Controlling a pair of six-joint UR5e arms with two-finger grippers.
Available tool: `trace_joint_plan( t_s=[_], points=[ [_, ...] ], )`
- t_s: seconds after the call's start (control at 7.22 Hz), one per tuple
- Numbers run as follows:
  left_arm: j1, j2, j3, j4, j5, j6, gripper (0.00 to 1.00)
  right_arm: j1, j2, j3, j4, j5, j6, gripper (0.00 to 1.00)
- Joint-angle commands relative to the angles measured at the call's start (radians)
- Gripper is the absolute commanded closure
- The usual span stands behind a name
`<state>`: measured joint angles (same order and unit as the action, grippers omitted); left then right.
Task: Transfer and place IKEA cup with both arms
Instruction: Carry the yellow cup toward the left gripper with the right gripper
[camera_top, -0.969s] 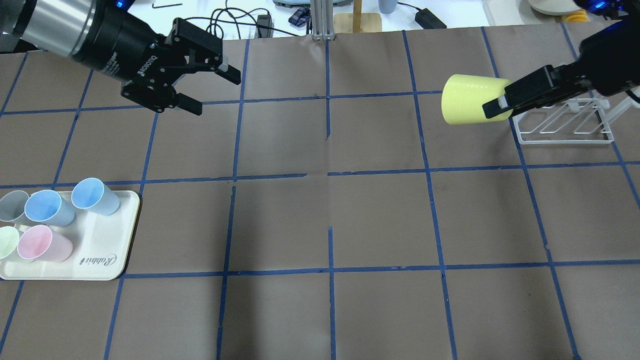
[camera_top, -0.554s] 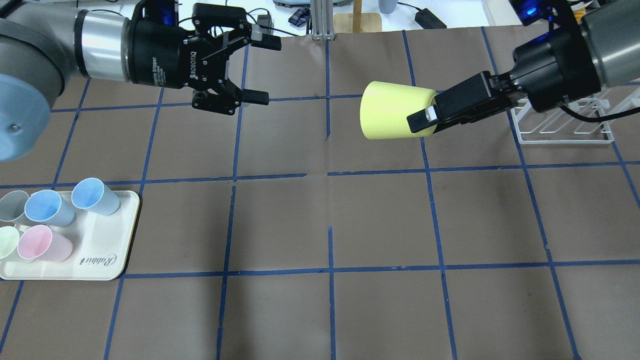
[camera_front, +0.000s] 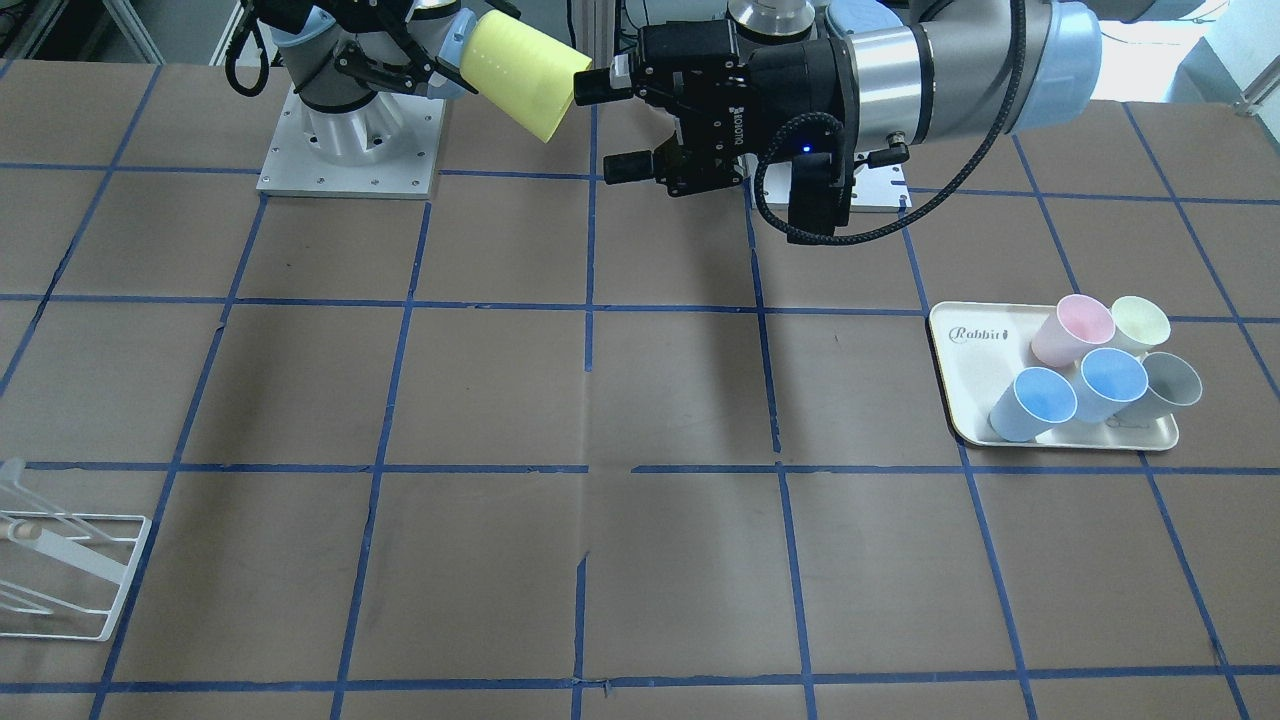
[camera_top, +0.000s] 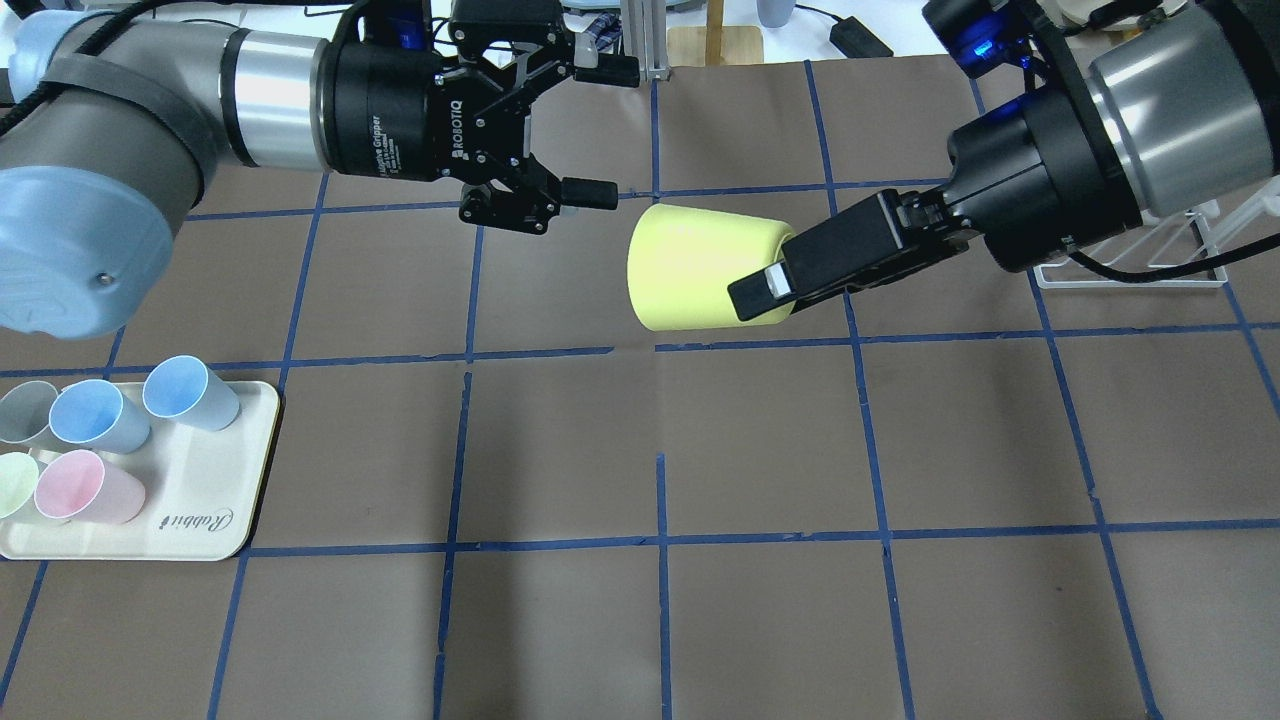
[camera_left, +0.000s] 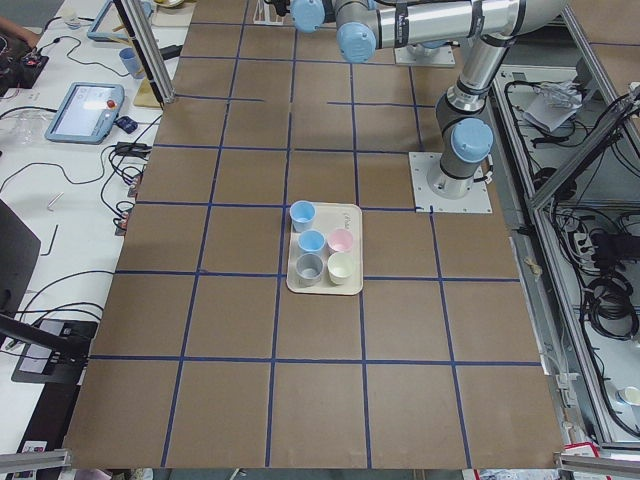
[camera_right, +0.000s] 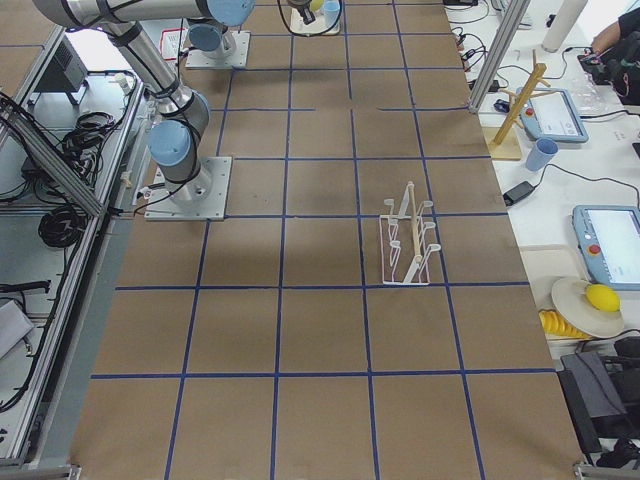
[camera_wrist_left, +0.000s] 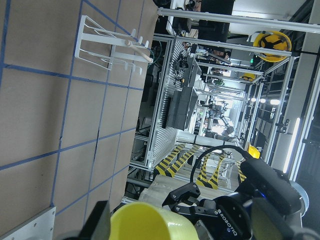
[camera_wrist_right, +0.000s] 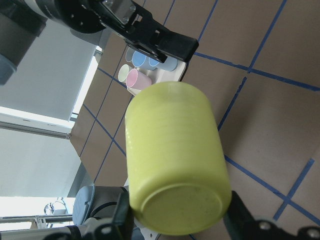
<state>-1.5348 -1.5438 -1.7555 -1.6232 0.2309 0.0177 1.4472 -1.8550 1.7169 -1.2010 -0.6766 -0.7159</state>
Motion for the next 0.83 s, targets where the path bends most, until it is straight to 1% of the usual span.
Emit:
trace_joint_plan(
  t_s=[0.0,0.14,0.28,0.42,0.55,0.69],
  points=[
    [-0.037,0.01,-0.012,0.0,-0.001,-0.007,0.0,0.007,-0.001,0.003,-0.014,0.058,0.0,0.81],
    [-0.038,0.019,-0.015,-0.004,0.001,-0.056,0.0,0.007,0.014,0.009,-0.126,0.048,0.009,0.81],
    [-0.041,0.028,-0.013,-0.01,-0.002,-0.093,0.0,0.006,0.035,0.01,-0.175,0.042,0.004,0.8],
    [-0.041,0.03,-0.013,-0.012,-0.005,-0.104,0.0,0.006,0.034,0.01,-0.175,0.04,0.001,0.8],
    [-0.042,0.03,-0.016,-0.014,-0.051,-0.11,0.0,0.007,0.034,0.01,-0.172,0.016,-0.005,0.8],
    [-0.042,0.028,-0.021,-0.012,-0.07,-0.133,0.0,0.007,0.031,0.01,-0.172,0.014,-0.005,0.8]
  ],
)
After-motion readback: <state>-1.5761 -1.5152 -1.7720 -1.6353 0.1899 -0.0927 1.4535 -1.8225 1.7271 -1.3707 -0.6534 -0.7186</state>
